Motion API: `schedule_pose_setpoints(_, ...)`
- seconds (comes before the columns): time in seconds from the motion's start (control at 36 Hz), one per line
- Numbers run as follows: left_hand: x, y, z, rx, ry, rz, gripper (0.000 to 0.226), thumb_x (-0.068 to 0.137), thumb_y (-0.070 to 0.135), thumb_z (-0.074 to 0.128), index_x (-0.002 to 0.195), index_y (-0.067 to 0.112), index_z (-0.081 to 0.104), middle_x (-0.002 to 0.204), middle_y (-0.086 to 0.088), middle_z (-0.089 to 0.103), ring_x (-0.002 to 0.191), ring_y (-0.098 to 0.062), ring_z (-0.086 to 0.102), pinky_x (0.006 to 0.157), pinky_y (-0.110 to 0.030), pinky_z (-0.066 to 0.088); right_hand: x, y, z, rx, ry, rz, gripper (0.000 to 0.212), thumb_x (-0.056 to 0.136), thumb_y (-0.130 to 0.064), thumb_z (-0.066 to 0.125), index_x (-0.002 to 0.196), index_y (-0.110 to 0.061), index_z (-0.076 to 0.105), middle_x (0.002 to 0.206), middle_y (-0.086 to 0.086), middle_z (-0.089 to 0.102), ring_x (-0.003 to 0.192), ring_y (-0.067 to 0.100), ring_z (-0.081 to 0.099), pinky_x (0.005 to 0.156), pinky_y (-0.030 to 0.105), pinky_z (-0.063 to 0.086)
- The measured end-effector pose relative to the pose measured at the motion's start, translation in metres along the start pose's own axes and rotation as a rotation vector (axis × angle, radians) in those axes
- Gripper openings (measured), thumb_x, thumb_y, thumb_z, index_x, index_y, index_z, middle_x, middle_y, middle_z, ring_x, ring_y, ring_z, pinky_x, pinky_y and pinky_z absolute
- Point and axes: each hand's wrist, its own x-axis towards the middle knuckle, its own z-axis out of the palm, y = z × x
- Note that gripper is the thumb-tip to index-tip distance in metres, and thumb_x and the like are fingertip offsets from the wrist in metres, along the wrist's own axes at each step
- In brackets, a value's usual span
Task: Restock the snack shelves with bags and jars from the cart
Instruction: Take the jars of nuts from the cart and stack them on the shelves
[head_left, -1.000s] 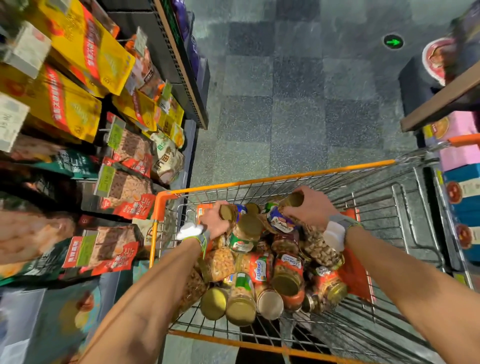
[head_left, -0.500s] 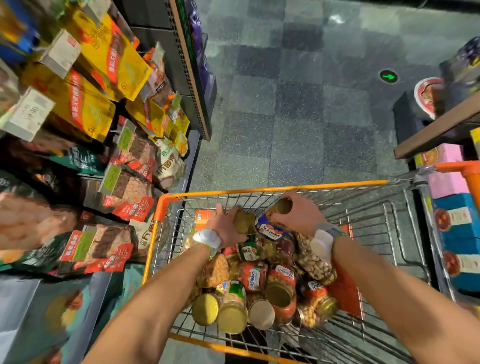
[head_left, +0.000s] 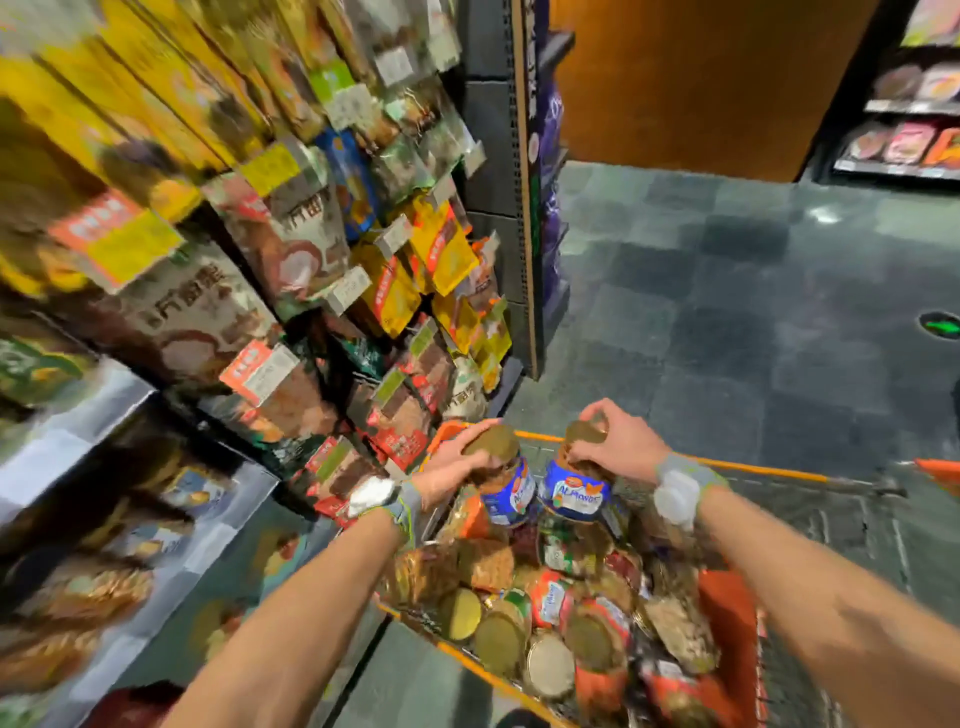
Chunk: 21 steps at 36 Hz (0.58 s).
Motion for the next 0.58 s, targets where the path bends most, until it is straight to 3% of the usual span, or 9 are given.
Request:
schedule_pose_setpoints(0.06,-0.031,0.011,-0.010,-0.045,0.059,0.054,0.076,0.068,0.052,0.059,0.140,0.032,0.047,0.140,-0.006,0.052,0.126,-0.012,0.052,0.108,-0.022,0.039,-0.011,-0.019,-0.008,0.025,-0.015,-0.090,0.049,0.069,-0.044,0.083,0.110,-0.032,0.058,0.107,-0.004,0.066,0.095,0.016,0.060,0.075,0.027,0.042)
schedule_pose_setpoints(0.11,-0.047,0.013,-0.017,-0.087,0.081,0.081,0.079,0.072,0.047,0.058,0.145,0.019,0.047,0.129,0.004,0.059,0.111,0.012,0.057,0.100,-0.011,0.039,-0.021,-0.037,-0.014,0.061,-0.046,-0.165,0.041,0.070,-0.038,0.084,0.104,-0.031,0.062,0.100,-0.007,0.068,0.089,0.012,0.061,0.069,0.023,0.046)
schedule_pose_setpoints(0.14,-0.066,0.017,-0.022,-0.130,0.115,0.092,0.073,0.076,0.042,0.060,0.144,0.019,0.049,0.126,0.007,0.061,0.108,0.016,0.057,0.101,-0.014,0.040,-0.030,-0.052,-0.014,0.097,-0.072,-0.206,0.038,0.068,-0.036,0.085,0.100,-0.029,0.065,0.096,-0.006,0.071,0.085,0.011,0.063,0.070,0.022,0.049)
schedule_pose_setpoints(0.22,-0.102,0.022,-0.028,-0.356,0.248,0.079,0.057,0.079,0.035,0.067,0.134,0.030,0.060,0.136,-0.009,0.062,0.126,-0.023,0.059,0.112,-0.050,0.040,-0.047,-0.082,-0.010,0.134,-0.122,-0.302,0.035,0.064,-0.039,0.084,0.093,-0.028,0.071,0.086,-0.007,0.075,0.077,0.010,0.066,0.081,0.033,0.055)
schedule_pose_setpoints(0.25,-0.116,0.030,-0.028,-0.486,0.293,0.069,0.050,0.079,0.029,0.066,0.129,0.027,0.063,0.134,-0.013,0.063,0.122,-0.030,0.061,0.110,-0.051,0.044,-0.050,-0.092,-0.007,0.144,-0.144,-0.339,0.033,0.066,-0.042,0.084,0.094,-0.029,0.072,0.084,-0.006,0.075,0.075,0.010,0.065,0.084,0.037,0.055)
schedule_pose_setpoints(0.33,-0.174,0.055,-0.021,-0.727,0.427,0.097,0.024,0.088,0.025,0.059,0.102,0.017,0.076,0.107,-0.011,0.074,0.092,-0.024,0.072,0.084,-0.036,0.058,-0.072,-0.136,-0.002,0.175,-0.211,-0.435,0.041,0.061,-0.056,0.084,0.094,-0.036,0.073,0.087,0.000,0.077,0.079,0.015,0.070,0.081,0.038,0.056)
schedule_pose_setpoints(0.42,-0.210,0.060,-0.027,-0.771,0.527,0.136,0.030,0.094,0.032,0.054,0.098,0.007,0.071,0.090,-0.012,0.077,0.075,-0.023,0.074,0.065,-0.029,0.060,-0.101,-0.177,0.001,0.222,-0.264,-0.478,0.025,0.074,-0.035,0.085,0.095,-0.024,0.075,0.087,-0.001,0.077,0.078,0.009,0.070,0.075,0.025,0.055)
schedule_pose_setpoints(0.53,-0.262,0.060,-0.061,-0.716,0.659,0.133,0.042,0.096,0.038,0.061,0.126,0.009,0.061,0.122,-0.017,0.068,0.099,-0.022,0.065,0.093,-0.040,0.054,-0.129,-0.232,0.013,0.225,-0.286,-0.576,0.007,0.081,-0.021,0.081,0.086,-0.019,0.077,0.086,-0.002,0.077,0.087,0.014,0.070,0.081,0.028,0.056)
schedule_pose_setpoints(0.58,-0.281,0.045,-0.077,-0.656,0.784,0.195,0.062,0.085,0.028,0.079,0.136,0.011,0.049,0.122,-0.011,0.067,0.101,-0.016,0.066,0.091,-0.034,0.056,-0.145,-0.261,0.019,0.203,-0.315,-0.648,0.004,0.083,-0.021,0.079,0.086,-0.018,0.077,0.087,-0.004,0.077,0.088,0.011,0.070,0.078,0.021,0.055)
